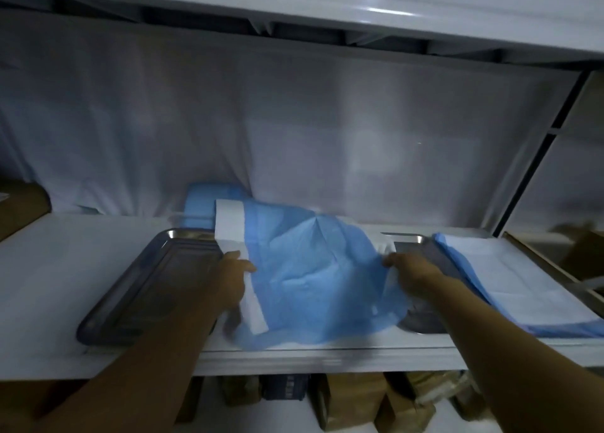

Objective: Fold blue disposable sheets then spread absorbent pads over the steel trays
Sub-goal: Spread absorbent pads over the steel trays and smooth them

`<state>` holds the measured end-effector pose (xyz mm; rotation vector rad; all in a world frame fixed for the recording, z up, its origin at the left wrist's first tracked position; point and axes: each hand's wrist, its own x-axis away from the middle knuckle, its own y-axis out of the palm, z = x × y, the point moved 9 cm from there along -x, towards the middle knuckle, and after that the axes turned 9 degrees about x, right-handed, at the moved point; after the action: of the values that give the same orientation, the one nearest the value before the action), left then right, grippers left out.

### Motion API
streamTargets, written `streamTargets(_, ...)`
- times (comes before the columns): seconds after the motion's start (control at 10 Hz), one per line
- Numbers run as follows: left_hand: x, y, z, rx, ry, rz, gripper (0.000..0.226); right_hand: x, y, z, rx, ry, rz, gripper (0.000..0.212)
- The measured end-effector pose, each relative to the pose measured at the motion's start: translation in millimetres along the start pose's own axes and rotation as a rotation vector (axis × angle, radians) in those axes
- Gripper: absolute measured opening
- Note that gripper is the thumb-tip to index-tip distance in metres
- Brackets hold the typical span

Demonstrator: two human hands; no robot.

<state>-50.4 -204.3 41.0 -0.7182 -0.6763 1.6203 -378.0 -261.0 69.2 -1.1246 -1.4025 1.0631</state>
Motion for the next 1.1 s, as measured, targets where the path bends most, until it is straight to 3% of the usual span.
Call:
streamTargets(0.1, -5, -10, -12, -0.032, 0.029, 0.244, 0.027, 2, 7, 13, 0.005, 0.073, -0.015, 0.037)
streamTargets(0.2, 13, -3, 35, -0.237, 0.059, 0.204, 0.021, 7, 8, 13, -0.092, 0.118, -0.002, 0.038)
streamTargets(0.3, 30, 39, 28, -0.397, -0.113, -0.044, 0.055, 6, 15, 22, -0.143, 0.204, 0.060, 0.032)
streamTargets(0.4, 43, 60, 8, -0.300, -0.230, -0.153, 0.073, 9, 24, 26, -0.150, 0.267, 0.075, 0.029)
streamTargets(0.7, 40, 48, -21, -0.027, -0.419, -0.161, 0.043, 21, 39, 20, -0.107, 0.251, 0.063, 0.033)
streamTargets(0.9, 51, 17, -38, 0.632, -0.533, 0.130, 0.028, 32, 45, 20, -0.102, 0.299, 0.124, 0.036)
streamTargets(1.1, 84, -46, -70, 0.301, -0.647, 0.428, 0.032, 44, 33, 37, -0.128, 0.393, 0.198, 0.036)
